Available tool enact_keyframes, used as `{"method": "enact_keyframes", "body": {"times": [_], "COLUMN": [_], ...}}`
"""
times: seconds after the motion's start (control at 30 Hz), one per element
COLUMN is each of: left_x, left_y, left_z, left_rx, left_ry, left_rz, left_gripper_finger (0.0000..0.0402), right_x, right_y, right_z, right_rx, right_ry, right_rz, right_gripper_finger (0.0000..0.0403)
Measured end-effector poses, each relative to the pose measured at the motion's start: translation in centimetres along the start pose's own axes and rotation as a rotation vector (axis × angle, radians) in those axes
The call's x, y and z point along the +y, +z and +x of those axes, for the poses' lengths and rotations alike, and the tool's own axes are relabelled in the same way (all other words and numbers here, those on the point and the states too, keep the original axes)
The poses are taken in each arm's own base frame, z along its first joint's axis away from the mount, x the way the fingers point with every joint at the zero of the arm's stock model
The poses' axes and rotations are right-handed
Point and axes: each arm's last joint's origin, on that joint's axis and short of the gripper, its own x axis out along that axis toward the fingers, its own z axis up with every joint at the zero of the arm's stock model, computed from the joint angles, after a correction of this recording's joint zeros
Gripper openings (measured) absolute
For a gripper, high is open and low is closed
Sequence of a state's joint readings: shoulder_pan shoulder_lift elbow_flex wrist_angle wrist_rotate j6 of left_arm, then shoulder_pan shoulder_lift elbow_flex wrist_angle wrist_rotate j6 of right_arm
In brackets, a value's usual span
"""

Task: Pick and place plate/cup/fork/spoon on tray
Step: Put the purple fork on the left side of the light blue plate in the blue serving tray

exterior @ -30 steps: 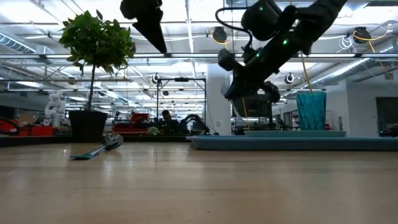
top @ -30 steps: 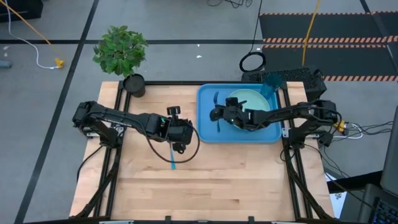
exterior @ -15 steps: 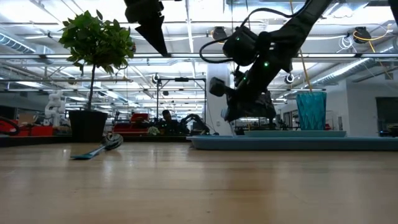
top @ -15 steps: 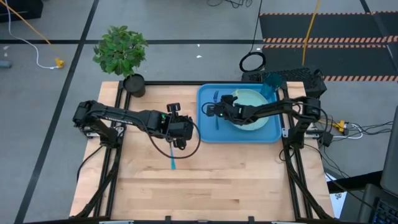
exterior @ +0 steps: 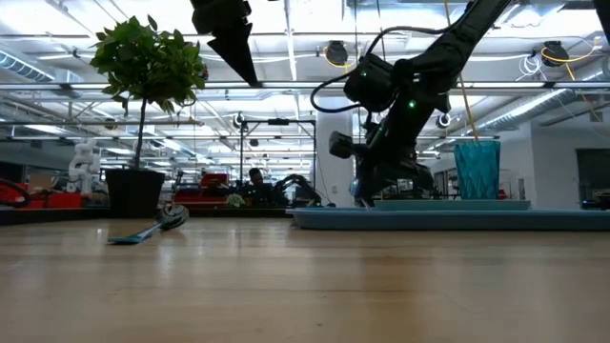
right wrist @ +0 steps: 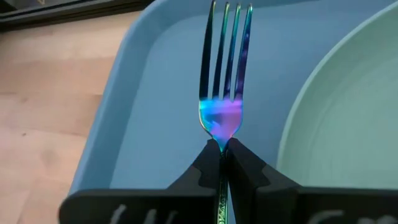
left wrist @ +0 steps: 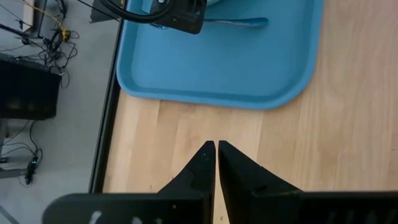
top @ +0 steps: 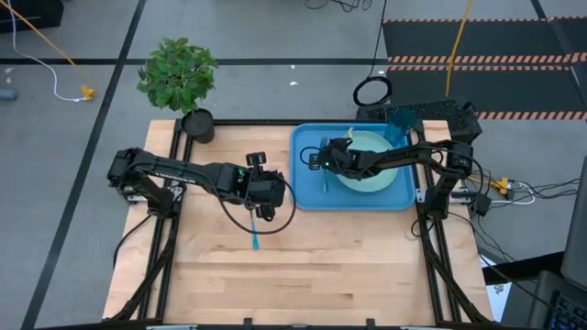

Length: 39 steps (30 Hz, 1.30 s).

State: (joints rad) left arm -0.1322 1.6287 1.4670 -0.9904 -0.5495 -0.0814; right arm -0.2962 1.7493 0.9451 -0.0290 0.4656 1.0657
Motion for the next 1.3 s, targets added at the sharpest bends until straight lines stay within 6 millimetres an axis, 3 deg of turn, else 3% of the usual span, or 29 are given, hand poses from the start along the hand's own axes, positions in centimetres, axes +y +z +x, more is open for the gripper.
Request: {"method": "enact_keyframes", "body": {"times": [0.63, 1.3], "left_x": [-0.1, -0.1], "left_y": [0.0, 0.0], "left_z": [0.0, 0.0], "left_rx": [0.0, 0.0], "left_ry": [-0.003, -0.003], "left_rz": [-0.004, -0.005], "left_gripper_finger": [0.0024, 0.0024], "right_x": [-0.9, -1.0], "right_y": [0.0, 0.0], "right_z": [1.7, 1.9], "right_rx": [0.037, 0.046], "right_ry": [-0.039, -0.039], "right_rz": [0.031, 0.031], "right_gripper_finger": [0.0003, 0.0004]}}
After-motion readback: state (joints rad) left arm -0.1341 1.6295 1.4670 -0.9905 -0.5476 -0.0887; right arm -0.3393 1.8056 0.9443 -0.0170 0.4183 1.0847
